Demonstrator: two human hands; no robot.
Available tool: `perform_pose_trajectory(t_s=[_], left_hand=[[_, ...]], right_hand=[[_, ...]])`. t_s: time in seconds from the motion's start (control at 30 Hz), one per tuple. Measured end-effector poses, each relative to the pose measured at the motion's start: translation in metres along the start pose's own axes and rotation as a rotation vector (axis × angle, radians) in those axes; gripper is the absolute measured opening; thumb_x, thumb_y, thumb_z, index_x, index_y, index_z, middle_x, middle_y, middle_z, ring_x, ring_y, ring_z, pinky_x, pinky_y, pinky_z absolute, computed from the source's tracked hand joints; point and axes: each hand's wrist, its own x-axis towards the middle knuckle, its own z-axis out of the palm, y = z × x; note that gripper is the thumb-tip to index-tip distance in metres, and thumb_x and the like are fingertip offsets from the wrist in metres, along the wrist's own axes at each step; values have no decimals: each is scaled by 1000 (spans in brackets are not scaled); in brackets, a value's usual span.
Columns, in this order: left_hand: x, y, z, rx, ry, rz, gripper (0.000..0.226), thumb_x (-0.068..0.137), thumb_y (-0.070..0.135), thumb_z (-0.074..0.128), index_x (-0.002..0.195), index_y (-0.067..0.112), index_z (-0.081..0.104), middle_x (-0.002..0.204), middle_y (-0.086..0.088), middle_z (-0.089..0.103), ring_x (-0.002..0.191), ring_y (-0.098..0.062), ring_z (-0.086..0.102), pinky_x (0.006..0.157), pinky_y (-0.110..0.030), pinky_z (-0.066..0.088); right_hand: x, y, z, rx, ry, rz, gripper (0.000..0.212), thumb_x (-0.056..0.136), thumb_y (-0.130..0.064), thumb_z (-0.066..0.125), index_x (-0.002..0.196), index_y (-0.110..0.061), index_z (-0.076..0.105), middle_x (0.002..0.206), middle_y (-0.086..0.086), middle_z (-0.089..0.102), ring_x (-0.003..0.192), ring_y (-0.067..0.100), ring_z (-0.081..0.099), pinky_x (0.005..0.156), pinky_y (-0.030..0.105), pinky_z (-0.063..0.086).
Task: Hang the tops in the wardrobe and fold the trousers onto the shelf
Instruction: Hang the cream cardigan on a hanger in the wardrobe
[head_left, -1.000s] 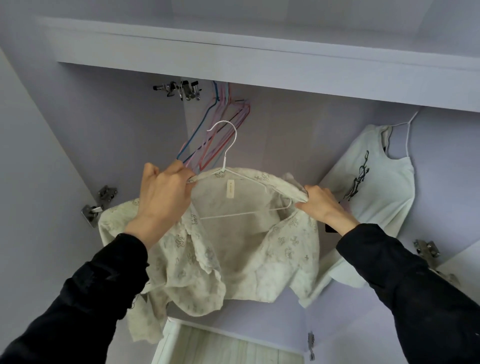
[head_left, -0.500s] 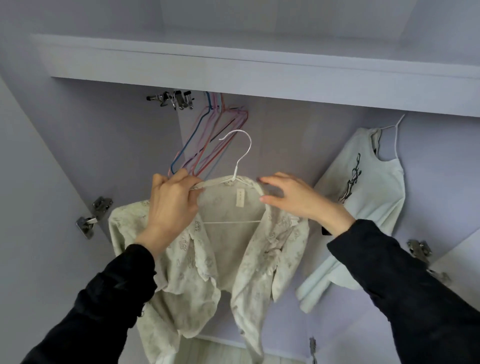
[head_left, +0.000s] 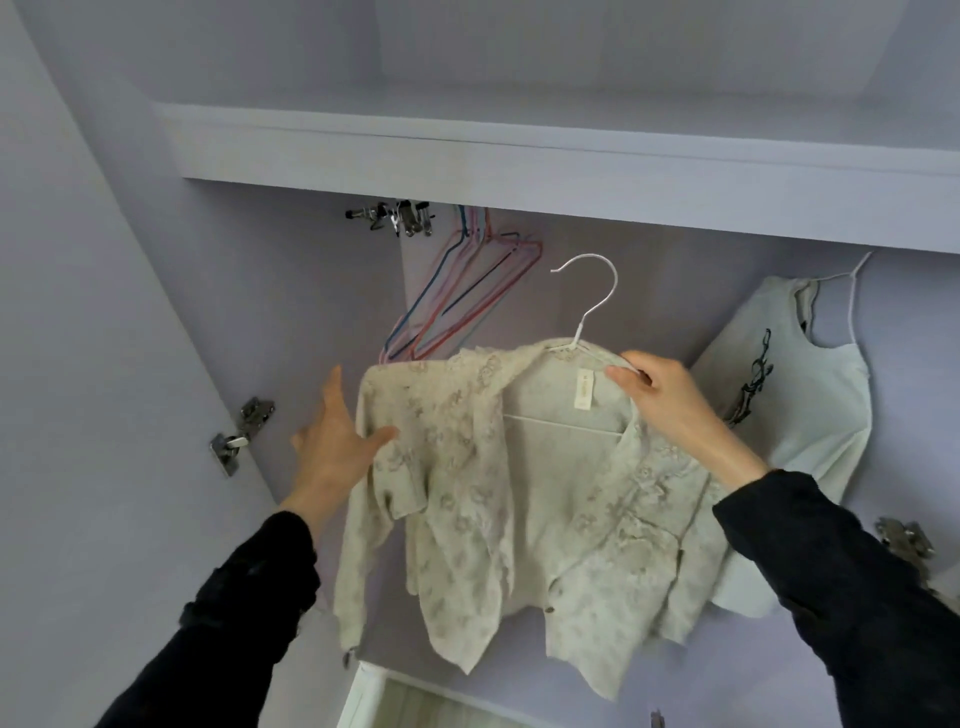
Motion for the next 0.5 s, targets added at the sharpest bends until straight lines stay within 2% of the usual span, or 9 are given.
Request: perform_pose_trajectory(t_s=[0.1, 0.2, 0.27, 0.3, 0.37, 0.43, 0.47, 0.5], left_hand=[[7, 7, 10, -75, -100, 35, 98, 80, 21, 74, 150, 23, 5, 146, -1, 38, 134, -28, 36, 111, -54, 23], [14, 17, 14, -85, -121, 97, 66, 81, 13, 70, 137, 16, 35, 117, 3, 54, 118, -27, 52, 104, -48, 37], [18, 18, 10, -141, -99, 112, 45, 84, 8, 67, 124, 12, 47, 106, -3, 58, 100, -25, 59, 84, -28, 48], [18, 18, 6, -197, -87, 120, 39, 85, 7, 66, 119, 14, 48, 102, -6, 59, 91, -22, 59, 71, -19, 47], [19, 17, -1, -304, -40, 142, 30, 87, 9, 64, 110, 19, 48, 91, -6, 62, 75, -15, 59, 56, -13, 42], [21, 19, -7, -318, 3, 184, 14, 90, 14, 61, 99, 22, 53, 80, -1, 62, 69, -12, 59, 53, -10, 42], [22, 20, -7, -299, 9, 204, 7, 91, 17, 59, 93, 23, 56, 79, 0, 62, 69, -14, 58, 57, -11, 43], [22, 20, -6, -248, 13, 215, 4, 93, 19, 57, 91, 22, 59, 82, -1, 64, 71, -17, 59, 65, -17, 46]], right_hand=[[-5, 2, -6, 26, -5, 27, 39, 94, -17, 54, 60, -17, 34, 57, -6, 29, 48, 3, 29, 49, 19, 22], [-9, 4, -16, 37, -5, 59, 38, 95, -19, 53, 61, -17, 36, 58, -6, 30, 48, 3, 29, 49, 18, 23], [-12, 7, -24, 14, -14, 74, 35, 95, -20, 52, 63, -14, 42, 58, -6, 33, 49, 4, 30, 52, 20, 24], [-13, 10, -28, -15, -19, 80, 31, 96, -20, 52, 67, -9, 49, 60, -4, 37, 52, 4, 33, 55, 23, 27], [-14, 16, -32, -76, -24, 90, 24, 96, -20, 52, 86, 1, 60, 70, 11, 54, 65, 22, 50, 64, 33, 35], [-15, 22, -32, -112, -16, 89, 24, 96, -20, 53, 97, 2, 63, 90, 25, 62, 84, 36, 57, 72, 31, 40], [-16, 22, -30, -122, -12, 80, 23, 96, -20, 53, 97, 0, 63, 91, 24, 63, 82, 33, 57, 70, 25, 40], [-17, 20, -28, -121, -7, 71, 21, 95, -20, 53, 95, -1, 64, 87, 22, 63, 75, 27, 54, 64, 18, 38]])
